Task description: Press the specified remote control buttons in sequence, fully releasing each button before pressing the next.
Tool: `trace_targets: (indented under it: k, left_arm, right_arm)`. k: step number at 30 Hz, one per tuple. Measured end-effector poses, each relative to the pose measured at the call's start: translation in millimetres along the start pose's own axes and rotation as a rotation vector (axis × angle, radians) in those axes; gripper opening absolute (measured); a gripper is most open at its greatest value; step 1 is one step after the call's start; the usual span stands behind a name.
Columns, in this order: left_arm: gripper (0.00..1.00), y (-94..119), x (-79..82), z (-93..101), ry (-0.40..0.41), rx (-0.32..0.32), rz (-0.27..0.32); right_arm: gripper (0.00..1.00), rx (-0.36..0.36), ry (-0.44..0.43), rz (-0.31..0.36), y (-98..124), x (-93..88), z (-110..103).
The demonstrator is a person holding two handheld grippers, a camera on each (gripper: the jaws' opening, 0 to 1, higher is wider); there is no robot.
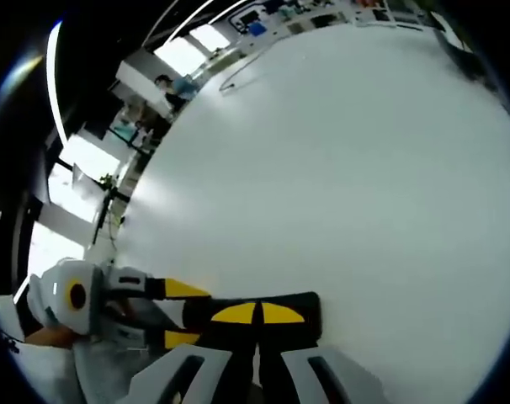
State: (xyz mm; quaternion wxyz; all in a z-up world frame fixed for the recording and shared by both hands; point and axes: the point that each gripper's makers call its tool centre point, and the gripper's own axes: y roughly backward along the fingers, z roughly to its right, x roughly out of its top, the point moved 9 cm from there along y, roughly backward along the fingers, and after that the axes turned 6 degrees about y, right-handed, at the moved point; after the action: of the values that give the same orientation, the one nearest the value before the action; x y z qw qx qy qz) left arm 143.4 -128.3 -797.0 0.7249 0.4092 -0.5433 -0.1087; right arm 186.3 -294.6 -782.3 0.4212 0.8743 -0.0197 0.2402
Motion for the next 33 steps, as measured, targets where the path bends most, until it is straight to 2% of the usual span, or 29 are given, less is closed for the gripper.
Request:
trace_targets:
  k: [4,17,23,28,33]
  left_arm:
    - [0.24,-0.6,0.2,0.2,-0.003,-0.004,0.001]
    - [0.24,-1.3,0.4,-0.2,0.007,-0.001,0.004]
    - [0.24,-1.4,0.8,0.0,0.008,-0.002,0.006]
    - [0.24,-2.1,0.9,-0.1,0.008,0.000,0.008]
    - [0.24,-1.9,0.9,0.4,0.009,0.003,0.007]
  right_arm:
    - [0.00,-0.005,0.028,-0.019,-3.8,-1.2,-2.3]
    - [0.00,-0.016,0.050,0.001,-4.4,-2.5,-0.7]
    - [0.00,-0.012,-0.004,0.002,-5.0,-2.0,1.5]
    - [0.00,-0.044,0.006,-0.050,-6.8,2.9,-2.4]
    - [0.00,-0.098,0.046,-0.165,-9.5,12.0,-7.7]
